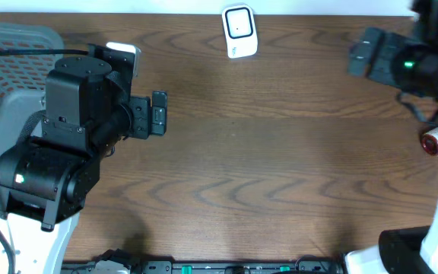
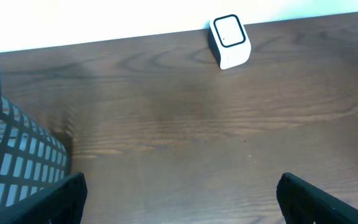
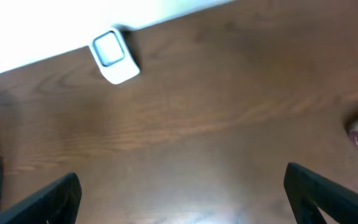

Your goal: Scan the item barcode

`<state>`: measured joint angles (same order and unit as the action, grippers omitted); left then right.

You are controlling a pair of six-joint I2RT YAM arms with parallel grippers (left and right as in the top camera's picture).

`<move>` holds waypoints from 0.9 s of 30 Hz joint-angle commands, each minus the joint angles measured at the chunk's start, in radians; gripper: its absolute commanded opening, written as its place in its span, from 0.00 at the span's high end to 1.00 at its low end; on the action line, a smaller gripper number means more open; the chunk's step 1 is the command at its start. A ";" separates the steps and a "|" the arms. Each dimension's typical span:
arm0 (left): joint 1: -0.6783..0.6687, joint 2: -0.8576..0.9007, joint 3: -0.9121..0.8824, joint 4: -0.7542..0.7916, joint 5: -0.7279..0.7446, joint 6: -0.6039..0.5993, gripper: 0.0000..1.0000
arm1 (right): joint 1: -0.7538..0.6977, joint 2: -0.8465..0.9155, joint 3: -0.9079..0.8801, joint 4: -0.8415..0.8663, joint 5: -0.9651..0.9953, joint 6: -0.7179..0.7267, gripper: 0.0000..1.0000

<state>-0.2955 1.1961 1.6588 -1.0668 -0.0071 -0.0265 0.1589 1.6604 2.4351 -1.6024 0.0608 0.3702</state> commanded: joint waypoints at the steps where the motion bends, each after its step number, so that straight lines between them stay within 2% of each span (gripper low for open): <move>1: 0.005 -0.001 -0.004 0.000 -0.013 -0.005 0.02 | 0.120 -0.011 0.007 0.042 0.174 -0.005 0.01; 6: 0.005 -0.001 -0.004 0.000 -0.013 -0.005 0.02 | 0.316 -0.011 0.007 0.127 0.341 -0.005 0.01; 14: 0.005 -0.001 -0.004 0.000 -0.013 -0.005 0.02 | 0.549 -0.010 0.007 0.229 0.590 -0.044 0.01; 22: 0.005 -0.001 -0.004 0.000 -0.013 -0.005 0.02 | 0.629 -0.010 0.007 0.283 0.657 -0.153 0.01; 27: 0.005 -0.001 -0.004 0.000 -0.013 -0.005 0.02 | 0.628 -0.011 0.007 0.303 0.656 -0.159 0.01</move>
<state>-0.2955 1.1961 1.6588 -1.0672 -0.0071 -0.0265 0.7795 1.6604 2.4348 -1.3094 0.6792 0.2436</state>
